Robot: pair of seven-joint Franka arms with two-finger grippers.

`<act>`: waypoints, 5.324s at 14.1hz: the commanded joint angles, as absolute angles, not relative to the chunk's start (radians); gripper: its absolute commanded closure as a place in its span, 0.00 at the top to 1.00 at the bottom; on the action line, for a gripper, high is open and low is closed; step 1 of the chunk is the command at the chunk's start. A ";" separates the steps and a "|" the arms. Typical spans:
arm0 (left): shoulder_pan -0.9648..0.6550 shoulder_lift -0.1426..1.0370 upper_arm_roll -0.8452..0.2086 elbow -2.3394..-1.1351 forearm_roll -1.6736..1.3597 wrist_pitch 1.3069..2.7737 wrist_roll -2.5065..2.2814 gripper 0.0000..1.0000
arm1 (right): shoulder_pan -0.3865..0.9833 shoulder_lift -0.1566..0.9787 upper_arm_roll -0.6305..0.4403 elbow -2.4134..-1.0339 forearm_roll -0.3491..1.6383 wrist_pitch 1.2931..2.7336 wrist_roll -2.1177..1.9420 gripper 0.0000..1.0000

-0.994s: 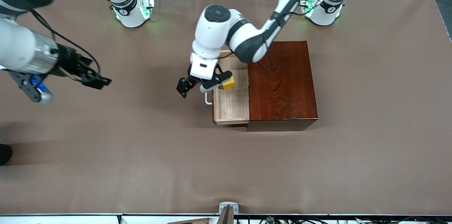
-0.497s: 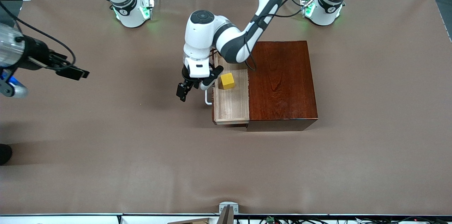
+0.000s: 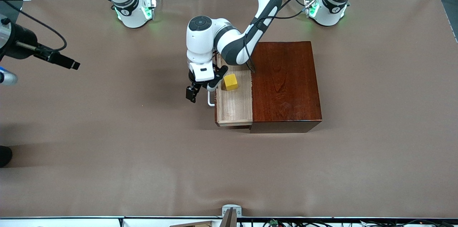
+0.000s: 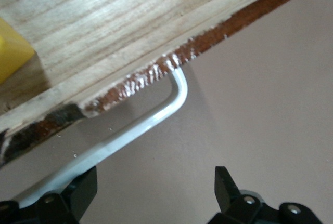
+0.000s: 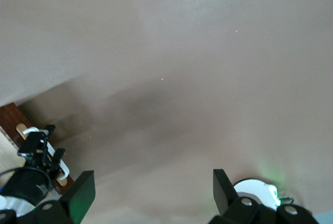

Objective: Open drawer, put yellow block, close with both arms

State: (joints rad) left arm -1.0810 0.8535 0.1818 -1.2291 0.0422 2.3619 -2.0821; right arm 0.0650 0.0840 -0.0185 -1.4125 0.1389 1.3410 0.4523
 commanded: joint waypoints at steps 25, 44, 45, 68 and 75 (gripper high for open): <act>-0.973 0.792 0.209 -1.221 0.060 1.813 -2.126 1.00 | -0.003 -0.005 -0.012 -1.517 0.002 1.433 -0.040 1.00; -0.665 0.224 0.190 -1.253 0.112 1.547 -1.073 1.00 | -0.003 -0.006 -0.014 -1.513 0.009 1.425 -0.041 1.00; -0.631 0.207 0.190 -1.252 0.106 1.511 -0.990 1.00 | -0.003 -0.005 -0.014 -1.513 0.009 1.425 -0.041 1.00; 0.055 -0.155 -0.146 -1.644 0.018 1.453 -0.112 1.00 | -0.020 -0.005 -0.014 -1.514 0.008 1.414 -0.046 1.00; -0.011 -0.135 -0.097 -1.588 0.009 1.463 -0.101 1.00 | -0.023 -0.005 -0.014 -1.514 0.008 1.414 -0.046 1.00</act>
State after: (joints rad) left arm -0.0060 -0.1265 -0.1113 -1.6001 0.0341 1.4599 -0.1234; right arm -0.0007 0.0099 -0.0279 -1.5106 0.0178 1.4230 -0.0317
